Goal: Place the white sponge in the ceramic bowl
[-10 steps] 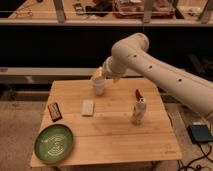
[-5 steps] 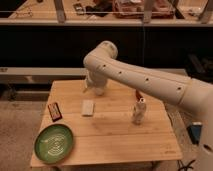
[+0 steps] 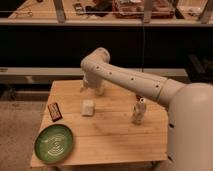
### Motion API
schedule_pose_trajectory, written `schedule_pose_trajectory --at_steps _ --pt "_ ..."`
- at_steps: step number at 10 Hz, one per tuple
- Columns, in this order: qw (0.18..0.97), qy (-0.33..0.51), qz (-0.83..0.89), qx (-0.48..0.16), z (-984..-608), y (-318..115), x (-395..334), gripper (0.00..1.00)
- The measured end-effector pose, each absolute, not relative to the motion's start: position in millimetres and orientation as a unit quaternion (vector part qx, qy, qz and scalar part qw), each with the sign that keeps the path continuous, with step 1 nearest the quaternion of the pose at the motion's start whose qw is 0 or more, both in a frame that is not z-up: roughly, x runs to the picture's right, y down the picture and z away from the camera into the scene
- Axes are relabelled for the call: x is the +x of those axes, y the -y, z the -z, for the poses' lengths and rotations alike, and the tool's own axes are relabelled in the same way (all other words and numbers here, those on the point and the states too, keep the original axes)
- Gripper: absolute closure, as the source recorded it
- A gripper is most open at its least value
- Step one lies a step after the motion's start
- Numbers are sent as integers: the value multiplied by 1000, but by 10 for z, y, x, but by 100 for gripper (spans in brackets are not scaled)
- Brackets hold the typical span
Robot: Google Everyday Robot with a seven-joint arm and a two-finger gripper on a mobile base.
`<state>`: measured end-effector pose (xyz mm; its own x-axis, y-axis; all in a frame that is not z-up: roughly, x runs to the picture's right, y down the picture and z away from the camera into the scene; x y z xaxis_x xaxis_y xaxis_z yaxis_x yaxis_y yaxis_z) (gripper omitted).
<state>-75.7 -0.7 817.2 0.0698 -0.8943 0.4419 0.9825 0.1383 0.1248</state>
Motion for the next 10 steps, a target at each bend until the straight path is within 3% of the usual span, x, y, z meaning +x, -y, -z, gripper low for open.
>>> schedule_pose_trajectory --at_steps 5,10 --pt "712 201 661 -123 -8853 -257 -677 35" --pt "679 241 684 -111 -9019 -508 -928 35"
